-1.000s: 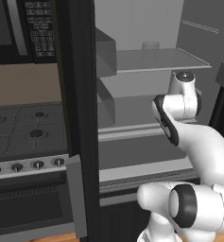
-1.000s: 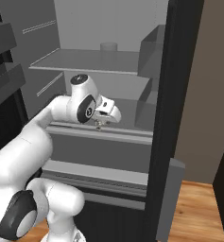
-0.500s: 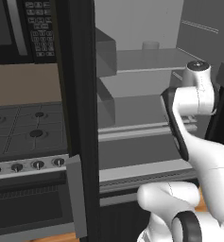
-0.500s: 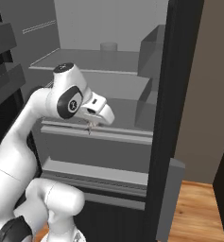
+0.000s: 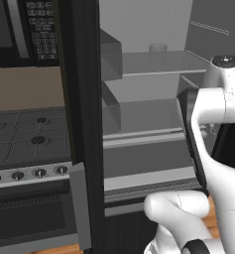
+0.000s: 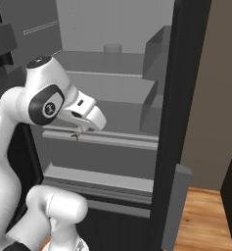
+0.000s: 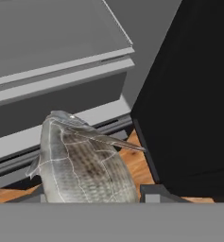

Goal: Pick fish from the fridge and place it on the plate on the counter.

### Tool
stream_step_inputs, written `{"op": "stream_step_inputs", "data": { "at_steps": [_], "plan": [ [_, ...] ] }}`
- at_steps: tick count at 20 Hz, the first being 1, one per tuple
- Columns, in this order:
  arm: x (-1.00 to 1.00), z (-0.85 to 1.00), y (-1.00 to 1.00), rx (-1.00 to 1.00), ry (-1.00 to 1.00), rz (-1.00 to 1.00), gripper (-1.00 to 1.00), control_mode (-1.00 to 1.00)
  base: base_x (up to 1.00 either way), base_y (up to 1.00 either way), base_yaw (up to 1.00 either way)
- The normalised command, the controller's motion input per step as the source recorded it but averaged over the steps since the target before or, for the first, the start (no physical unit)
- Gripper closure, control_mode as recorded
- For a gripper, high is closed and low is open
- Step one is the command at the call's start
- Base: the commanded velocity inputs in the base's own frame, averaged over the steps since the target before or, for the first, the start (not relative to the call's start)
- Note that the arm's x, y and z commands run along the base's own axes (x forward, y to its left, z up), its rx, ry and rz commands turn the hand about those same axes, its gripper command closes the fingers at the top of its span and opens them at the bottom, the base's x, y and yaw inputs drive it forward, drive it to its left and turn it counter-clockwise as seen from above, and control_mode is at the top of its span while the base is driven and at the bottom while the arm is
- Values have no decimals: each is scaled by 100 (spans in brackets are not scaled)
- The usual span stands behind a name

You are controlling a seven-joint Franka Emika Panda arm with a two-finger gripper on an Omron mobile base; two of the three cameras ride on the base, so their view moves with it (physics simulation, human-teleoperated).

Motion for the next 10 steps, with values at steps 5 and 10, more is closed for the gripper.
{"op": "stream_step_inputs", "data": {
  "at_steps": [5, 10],
  "plan": [
    [-28, 47, 46, 1, 0, 0, 100, -100, 0, 0, 0],
    [-18, 30, 45, 6, 0, 6, 100, -100, 0, 0, 0]
  ]
}}
